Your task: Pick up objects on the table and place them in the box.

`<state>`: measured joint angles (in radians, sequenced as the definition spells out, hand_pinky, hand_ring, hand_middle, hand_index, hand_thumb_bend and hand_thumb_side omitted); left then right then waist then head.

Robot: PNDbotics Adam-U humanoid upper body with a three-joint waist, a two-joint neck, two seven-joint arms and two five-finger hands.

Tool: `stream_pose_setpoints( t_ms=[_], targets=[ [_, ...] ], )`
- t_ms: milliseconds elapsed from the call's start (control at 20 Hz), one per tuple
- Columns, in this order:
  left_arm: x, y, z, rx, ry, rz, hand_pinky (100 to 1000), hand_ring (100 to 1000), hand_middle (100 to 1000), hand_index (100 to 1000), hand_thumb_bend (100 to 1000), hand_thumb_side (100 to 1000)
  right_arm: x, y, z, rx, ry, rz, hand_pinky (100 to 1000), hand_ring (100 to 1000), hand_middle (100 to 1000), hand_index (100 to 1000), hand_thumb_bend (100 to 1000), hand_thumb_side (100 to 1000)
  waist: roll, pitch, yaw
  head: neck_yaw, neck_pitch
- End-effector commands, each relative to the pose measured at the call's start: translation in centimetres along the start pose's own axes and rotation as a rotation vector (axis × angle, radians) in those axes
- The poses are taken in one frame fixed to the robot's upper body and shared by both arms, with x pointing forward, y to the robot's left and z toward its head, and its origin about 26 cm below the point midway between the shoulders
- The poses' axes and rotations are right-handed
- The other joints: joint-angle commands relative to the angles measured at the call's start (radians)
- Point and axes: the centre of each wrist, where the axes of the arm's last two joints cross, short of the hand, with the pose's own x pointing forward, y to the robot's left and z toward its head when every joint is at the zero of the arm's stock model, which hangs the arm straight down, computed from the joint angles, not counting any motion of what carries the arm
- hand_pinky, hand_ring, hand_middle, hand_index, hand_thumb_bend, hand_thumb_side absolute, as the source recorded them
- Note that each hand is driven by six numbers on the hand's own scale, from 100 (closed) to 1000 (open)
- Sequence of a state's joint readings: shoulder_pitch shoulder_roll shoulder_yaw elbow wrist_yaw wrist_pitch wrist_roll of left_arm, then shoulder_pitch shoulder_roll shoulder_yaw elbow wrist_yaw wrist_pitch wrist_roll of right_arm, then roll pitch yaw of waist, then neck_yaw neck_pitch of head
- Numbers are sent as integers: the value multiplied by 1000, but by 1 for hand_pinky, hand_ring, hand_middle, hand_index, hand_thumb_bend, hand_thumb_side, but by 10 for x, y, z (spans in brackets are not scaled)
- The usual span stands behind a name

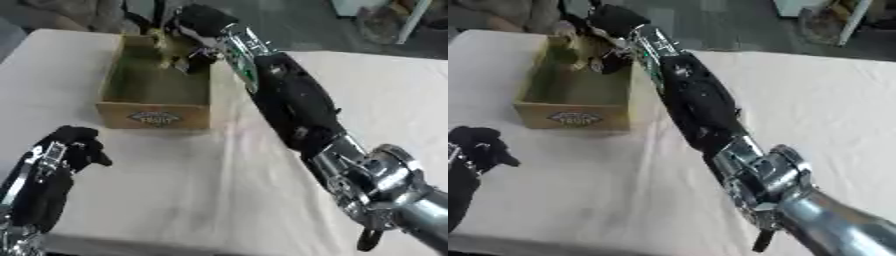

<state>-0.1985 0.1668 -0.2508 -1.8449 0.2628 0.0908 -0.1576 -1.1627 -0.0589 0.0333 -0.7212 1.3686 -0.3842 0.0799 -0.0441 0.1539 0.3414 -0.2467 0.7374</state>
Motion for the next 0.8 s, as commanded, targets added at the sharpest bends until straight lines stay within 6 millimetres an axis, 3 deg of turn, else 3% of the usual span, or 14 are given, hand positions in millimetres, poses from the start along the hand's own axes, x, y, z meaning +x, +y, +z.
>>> stream_pose_setpoints(
  t_ms=[50,200,350,500,800],
  targets=[
    [9,-4,-5,-36,-32,2,560,487,495,654,100,654,2,-4,-3,-33,14,16,110,281,286,334,100,276,10,-11,8,-8,-1],
    [9,-6,-6,-46,-33,5,560,487,495,654,100,655,4,6,-2,-41,37,13,146,312,333,378,100,299,9,-8,17,-13,-3],
    [10,-6,-7,-51,-34,6,560,487,495,653,100,657,5,15,-1,-52,75,11,175,337,391,442,100,425,7,-4,19,-14,-6],
    [10,-6,-7,-53,-33,6,560,487,495,653,100,658,5,23,1,-56,113,8,204,362,420,512,100,468,5,-3,18,-14,-7],
    [10,-6,-7,-52,-33,4,559,487,495,653,100,659,7,34,2,-19,110,3,366,512,507,659,213,513,6,-1,12,-13,-8]
  ],
)
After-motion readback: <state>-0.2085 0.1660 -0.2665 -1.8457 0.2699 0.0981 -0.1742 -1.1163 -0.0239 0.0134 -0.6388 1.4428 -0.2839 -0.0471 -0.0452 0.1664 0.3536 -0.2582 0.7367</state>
